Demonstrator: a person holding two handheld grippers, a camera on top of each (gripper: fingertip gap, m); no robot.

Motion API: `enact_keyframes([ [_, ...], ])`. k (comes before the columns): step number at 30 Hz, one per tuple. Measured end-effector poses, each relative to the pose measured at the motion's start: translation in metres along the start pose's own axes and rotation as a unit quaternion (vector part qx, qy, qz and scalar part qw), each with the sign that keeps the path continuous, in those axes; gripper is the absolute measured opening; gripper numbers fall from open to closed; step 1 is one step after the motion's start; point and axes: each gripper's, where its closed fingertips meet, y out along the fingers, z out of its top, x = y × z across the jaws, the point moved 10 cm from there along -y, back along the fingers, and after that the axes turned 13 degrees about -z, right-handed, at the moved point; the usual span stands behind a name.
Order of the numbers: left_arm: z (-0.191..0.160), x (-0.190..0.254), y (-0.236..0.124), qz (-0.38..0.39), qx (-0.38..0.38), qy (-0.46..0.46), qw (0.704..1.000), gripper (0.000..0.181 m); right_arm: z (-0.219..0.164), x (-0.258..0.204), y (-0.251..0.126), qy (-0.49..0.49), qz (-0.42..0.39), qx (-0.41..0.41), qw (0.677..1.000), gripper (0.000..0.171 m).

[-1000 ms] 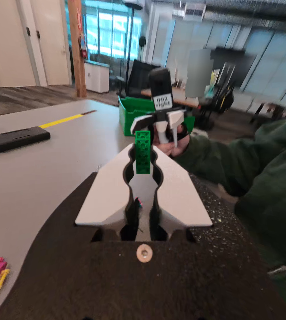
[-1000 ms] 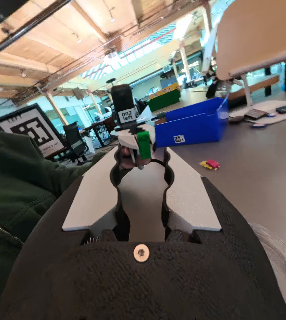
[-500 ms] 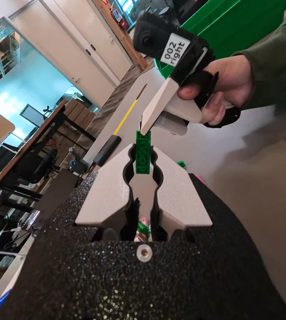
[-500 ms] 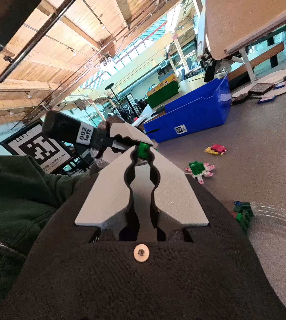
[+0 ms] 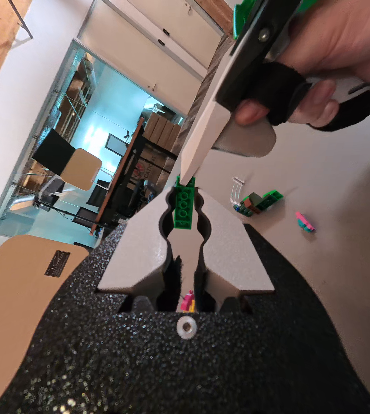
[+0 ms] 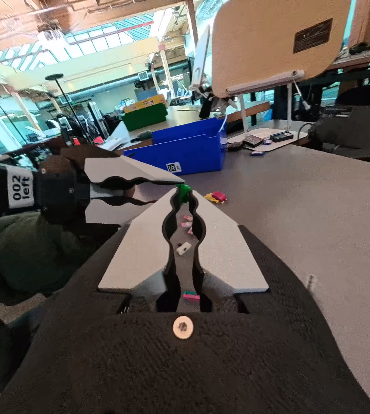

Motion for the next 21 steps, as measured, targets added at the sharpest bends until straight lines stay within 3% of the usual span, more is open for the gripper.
enact_keyframes([
  [1, -0.001, 0.001, -0.002, 0.000, 0.005, 0.000, 1.000, 0.018, 0.000, -0.002, 0.000, -0.013, -0.006, -0.001, 1.000, 0.005],
  [3, -0.004, 0.002, -0.006, -0.003, 0.009, -0.003, 1.000, 0.013, -0.003, 0.000, 0.002, -0.037, -0.055, -0.010, 0.998, 0.004],
  [5, -0.001, 0.003, -0.025, 0.009, 0.066, 0.004, 0.998, 0.013, -0.001, 0.031, -0.011, -0.016, -0.143, -0.003, 0.990, 0.005],
  [8, -0.011, -0.015, -0.044, 0.014, 0.071, -0.039, 0.997, 0.014, 0.007, 0.043, -0.023, 0.059, -0.077, 0.040, 0.994, 0.004],
  [14, -0.036, -0.030, -0.049, 0.000, 0.137, -0.174, 0.975, 0.014, 0.000, 0.027, -0.011, 0.028, -0.021, 0.022, 0.999, 0.005],
  [18, -0.078, -0.080, -0.073, 0.004, 0.163, -0.352, 0.922, 0.014, -0.003, 0.031, -0.009, 0.038, -0.011, 0.028, 0.999, 0.005],
  [21, -0.135, -0.129, -0.097, 0.048, 0.069, -0.472, 0.878, 0.015, -0.007, 0.030, -0.005, 0.037, -0.005, 0.024, 0.999, 0.005],
])
